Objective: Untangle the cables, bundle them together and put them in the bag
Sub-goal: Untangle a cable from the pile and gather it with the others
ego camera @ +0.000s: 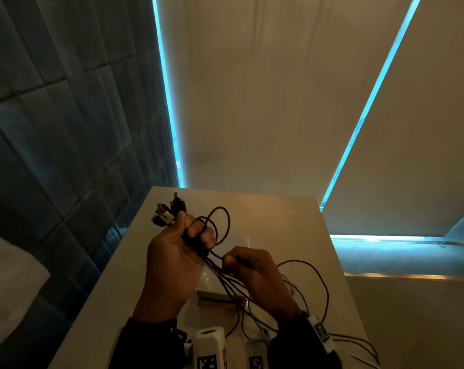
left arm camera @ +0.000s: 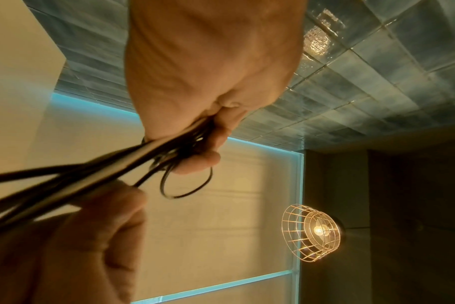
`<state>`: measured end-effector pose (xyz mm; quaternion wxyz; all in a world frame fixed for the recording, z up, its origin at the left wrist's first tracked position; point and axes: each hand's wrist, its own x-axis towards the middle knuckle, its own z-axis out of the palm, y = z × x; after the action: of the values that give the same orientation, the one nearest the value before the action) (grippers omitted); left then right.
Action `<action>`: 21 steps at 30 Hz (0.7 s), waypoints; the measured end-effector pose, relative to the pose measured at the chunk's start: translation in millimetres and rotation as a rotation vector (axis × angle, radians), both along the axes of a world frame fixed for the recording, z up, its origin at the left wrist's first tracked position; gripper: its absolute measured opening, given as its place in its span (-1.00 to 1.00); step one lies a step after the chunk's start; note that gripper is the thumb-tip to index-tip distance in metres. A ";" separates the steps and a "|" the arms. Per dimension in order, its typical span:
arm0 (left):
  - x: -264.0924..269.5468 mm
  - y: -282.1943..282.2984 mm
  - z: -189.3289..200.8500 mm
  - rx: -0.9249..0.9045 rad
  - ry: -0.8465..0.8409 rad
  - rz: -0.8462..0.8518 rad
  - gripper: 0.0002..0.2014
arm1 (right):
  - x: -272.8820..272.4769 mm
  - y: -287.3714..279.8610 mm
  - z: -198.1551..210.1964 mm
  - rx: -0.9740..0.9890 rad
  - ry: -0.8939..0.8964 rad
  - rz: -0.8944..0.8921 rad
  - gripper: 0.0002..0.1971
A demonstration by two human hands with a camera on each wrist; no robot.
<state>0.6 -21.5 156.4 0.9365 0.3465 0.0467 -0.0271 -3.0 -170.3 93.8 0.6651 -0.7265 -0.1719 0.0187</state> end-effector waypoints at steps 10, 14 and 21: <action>-2.0 2.2 -0.1 0.020 -0.081 0.029 -0.70 | 17.7 -14.4 -47.8 -0.170 0.084 -0.146 -0.69; -2.0 3.3 -0.6 0.033 -0.071 0.035 -0.68 | 19.7 -15.8 -57.4 -0.232 0.104 -0.161 -0.68; 0.8 7.5 0.1 0.036 -0.054 0.053 -0.72 | 27.5 -20.0 -77.9 -0.334 0.132 -0.198 -0.63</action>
<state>1.3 -14.0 156.4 0.9314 0.3626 0.0311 0.0081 24.5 -190.3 15.9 0.5438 -0.8372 -0.0499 0.0290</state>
